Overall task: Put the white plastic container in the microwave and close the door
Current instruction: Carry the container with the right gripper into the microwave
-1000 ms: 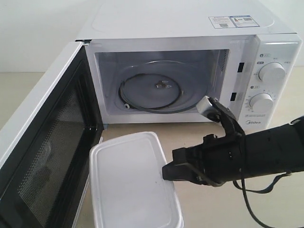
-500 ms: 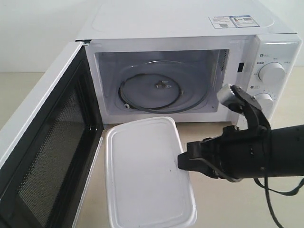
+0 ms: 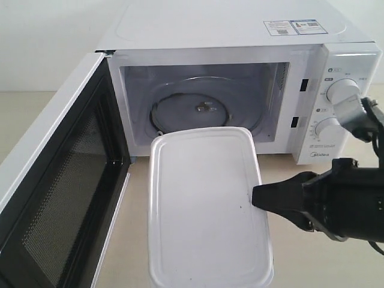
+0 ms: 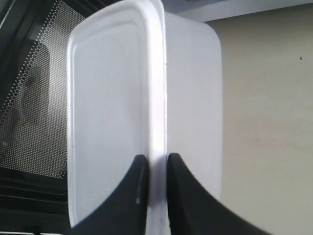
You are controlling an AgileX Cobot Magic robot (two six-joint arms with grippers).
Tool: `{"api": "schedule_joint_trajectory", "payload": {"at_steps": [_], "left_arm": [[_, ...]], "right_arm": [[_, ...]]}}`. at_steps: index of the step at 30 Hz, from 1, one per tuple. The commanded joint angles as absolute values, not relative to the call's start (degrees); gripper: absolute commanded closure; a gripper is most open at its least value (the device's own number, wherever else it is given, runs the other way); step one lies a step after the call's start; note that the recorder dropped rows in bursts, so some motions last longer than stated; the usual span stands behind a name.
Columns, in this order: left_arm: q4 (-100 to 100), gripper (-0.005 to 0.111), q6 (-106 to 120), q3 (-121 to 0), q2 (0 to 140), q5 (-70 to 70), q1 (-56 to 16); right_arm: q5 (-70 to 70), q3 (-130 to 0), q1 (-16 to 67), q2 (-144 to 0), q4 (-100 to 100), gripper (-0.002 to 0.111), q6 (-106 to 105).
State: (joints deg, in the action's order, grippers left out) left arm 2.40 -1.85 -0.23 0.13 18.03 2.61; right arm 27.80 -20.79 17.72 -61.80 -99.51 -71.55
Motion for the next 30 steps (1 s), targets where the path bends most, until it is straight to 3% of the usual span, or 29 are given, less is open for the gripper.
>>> {"api": "schedule_joint_trajectory", "payload": {"at_steps": [1,13,21,27,30], "left_arm": [[2.5,0.103,-1.6,0.0,0.0,17.9,2.7],[2.5,0.103,-1.6,0.0,0.0,17.9,2.7],[2.5,0.103,-1.6,0.0,0.0,17.9,2.7],[2.5,0.103,-1.6,0.0,0.0,17.9,2.7],[2.5,0.103,-1.6,0.0,0.0,17.9,2.7]], "right_arm": [[28.3,-20.5,17.8,-59.9,-99.9,0.108,-70.2],[27.1,-20.5,17.8,-59.8,-99.9,0.108,-68.5],[12.7,-20.8,27.1,-59.8,-99.9,0.108,-58.8],[-1.7,-21.5,35.0,-59.8,-84.9,0.108,-35.9],[-9.5,-21.2,40.5,-59.9,-66.4,0.108,-14.4]]}}
